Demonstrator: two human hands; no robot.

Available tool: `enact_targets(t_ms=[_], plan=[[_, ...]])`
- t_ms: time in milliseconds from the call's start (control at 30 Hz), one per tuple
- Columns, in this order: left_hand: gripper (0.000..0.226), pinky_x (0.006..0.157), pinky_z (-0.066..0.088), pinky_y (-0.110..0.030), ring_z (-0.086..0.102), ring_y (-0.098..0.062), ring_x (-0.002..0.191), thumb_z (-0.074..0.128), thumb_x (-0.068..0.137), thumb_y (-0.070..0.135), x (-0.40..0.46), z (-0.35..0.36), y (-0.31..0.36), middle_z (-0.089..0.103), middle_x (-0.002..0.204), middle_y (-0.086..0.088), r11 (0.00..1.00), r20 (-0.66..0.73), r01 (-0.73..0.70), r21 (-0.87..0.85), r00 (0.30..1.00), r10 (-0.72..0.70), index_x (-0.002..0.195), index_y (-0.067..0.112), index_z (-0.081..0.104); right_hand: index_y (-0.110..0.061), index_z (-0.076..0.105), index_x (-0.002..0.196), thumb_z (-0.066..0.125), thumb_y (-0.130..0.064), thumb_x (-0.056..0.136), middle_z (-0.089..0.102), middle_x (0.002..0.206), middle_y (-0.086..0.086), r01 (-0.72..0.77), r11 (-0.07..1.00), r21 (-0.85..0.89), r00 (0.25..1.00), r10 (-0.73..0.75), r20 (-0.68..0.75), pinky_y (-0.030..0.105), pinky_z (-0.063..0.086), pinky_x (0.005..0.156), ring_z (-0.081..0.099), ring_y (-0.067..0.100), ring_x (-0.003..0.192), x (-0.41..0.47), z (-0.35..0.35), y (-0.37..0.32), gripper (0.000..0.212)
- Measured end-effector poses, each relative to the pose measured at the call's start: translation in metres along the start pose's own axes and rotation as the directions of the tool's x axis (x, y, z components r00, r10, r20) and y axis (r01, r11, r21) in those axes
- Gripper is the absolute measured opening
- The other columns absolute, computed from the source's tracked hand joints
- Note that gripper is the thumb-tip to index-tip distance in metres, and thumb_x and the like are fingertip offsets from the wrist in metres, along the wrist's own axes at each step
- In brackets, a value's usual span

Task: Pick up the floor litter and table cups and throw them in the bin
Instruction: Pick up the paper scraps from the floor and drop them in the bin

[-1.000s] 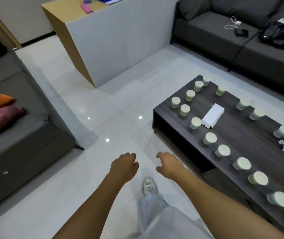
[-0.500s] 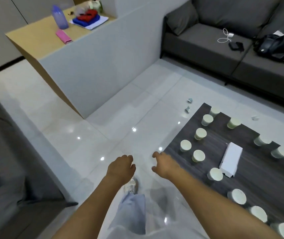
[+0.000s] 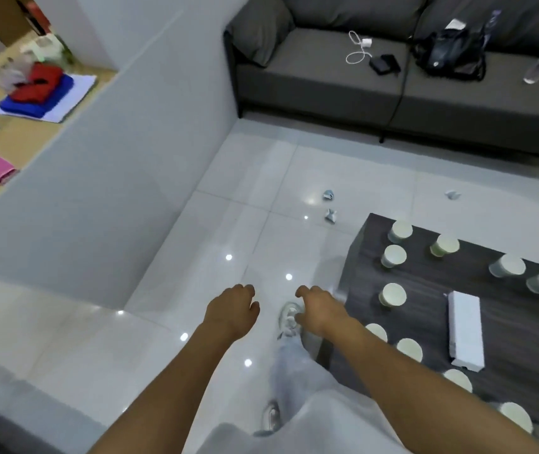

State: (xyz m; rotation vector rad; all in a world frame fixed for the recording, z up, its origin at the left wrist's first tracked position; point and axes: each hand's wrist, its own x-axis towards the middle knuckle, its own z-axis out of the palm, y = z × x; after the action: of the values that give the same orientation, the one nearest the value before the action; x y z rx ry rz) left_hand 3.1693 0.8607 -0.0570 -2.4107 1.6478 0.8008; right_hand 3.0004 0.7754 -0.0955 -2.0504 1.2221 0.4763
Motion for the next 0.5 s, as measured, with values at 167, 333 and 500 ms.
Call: enact_targets(t_ms=[167,333,500], plan=[[0.035,0.087,0.049,-0.035,0.055,-0.022,0.107,0.039,0.098,0.034,0.117,-0.059,0.008,0.057,0.116,-0.005,0.999,0.014,-0.046,0.030,0.999,0.045,0.124,0.013,0.051,-0.016,0.039,0.138,0.054,-0.026,0.092,0.045,0.131,0.009,-0.063,0.997,0.036,0.998,0.064,-0.016,0.037,0.046,0.093,0.046,0.028,0.119,0.095,-0.078,0.001,0.049],[0.035,0.083,0.046,-0.033,0.056,-0.022,0.107,0.038,0.099,0.033,0.217,-0.126,0.025,0.057,0.118,-0.004,0.991,0.020,-0.111,0.071,0.994,0.110,0.125,0.014,0.050,-0.016,0.037,0.140,0.054,-0.025,0.092,0.046,0.131,0.010,-0.083,0.992,0.097,0.995,0.088,-0.050,0.039,0.046,0.094,0.046,0.028,0.119,0.171,-0.159,0.000,0.051],[0.035,0.082,0.045,-0.032,0.056,-0.021,0.107,0.038,0.099,0.033,0.305,-0.171,0.039,0.057,0.120,-0.003,0.975,0.057,-0.195,0.102,0.980,0.190,0.126,0.015,0.051,-0.017,0.037,0.139,0.054,-0.026,0.092,0.045,0.130,0.009,-0.149,0.975,0.165,0.984,0.163,-0.069,0.039,0.047,0.093,0.046,0.027,0.118,0.232,-0.216,0.011,0.051]])
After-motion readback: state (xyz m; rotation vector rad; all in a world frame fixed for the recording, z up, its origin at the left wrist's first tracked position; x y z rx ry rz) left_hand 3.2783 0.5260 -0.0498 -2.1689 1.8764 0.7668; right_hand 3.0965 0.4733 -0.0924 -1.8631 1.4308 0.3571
